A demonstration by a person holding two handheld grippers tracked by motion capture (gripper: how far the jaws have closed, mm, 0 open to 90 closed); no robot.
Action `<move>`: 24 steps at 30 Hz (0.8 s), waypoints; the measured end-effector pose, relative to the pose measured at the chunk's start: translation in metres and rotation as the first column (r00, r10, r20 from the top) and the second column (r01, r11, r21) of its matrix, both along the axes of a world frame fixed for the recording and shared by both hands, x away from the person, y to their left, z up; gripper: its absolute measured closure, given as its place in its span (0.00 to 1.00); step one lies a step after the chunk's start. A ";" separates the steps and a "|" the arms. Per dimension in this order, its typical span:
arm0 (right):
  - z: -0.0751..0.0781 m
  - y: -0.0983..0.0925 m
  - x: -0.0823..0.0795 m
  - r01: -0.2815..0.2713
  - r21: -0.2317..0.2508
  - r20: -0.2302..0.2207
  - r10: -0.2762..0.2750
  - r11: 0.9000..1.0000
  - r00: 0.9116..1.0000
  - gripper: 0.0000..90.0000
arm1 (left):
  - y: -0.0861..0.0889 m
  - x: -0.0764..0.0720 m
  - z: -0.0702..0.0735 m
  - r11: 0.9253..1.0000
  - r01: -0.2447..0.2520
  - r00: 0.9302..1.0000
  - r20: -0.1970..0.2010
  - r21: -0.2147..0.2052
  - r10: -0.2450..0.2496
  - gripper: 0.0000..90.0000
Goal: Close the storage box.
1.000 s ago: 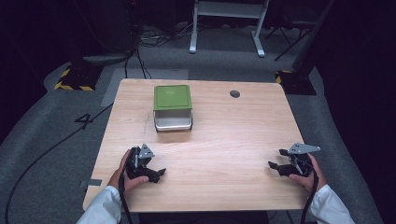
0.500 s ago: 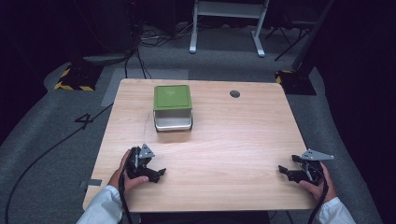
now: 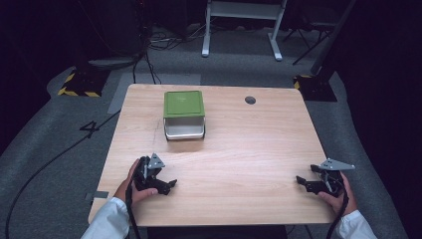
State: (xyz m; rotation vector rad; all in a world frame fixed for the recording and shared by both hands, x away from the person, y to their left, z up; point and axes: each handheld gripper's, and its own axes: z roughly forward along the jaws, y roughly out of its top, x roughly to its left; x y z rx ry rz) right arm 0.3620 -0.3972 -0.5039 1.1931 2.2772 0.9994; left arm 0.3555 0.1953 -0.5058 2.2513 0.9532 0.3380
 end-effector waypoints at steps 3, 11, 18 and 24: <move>0.000 0.000 0.000 0.000 0.001 0.000 0.000 1.000 1.000 0.18 | 0.000 0.000 0.000 1.000 0.002 1.000 -0.001 0.001 -0.002 0.00; 0.000 0.000 0.000 -0.001 0.000 0.000 0.001 1.000 1.000 0.18 | 0.000 0.001 0.000 1.000 0.009 1.000 -0.003 0.001 -0.009 0.00; 0.000 0.000 0.001 -0.004 0.000 0.001 0.004 1.000 1.000 0.18 | 0.000 0.002 0.000 1.000 0.012 1.000 -0.002 0.000 -0.012 0.00; 0.000 0.000 0.001 -0.005 0.000 0.002 0.005 1.000 1.000 0.18 | 0.000 0.004 0.000 1.000 0.013 1.000 0.001 0.002 -0.013 0.00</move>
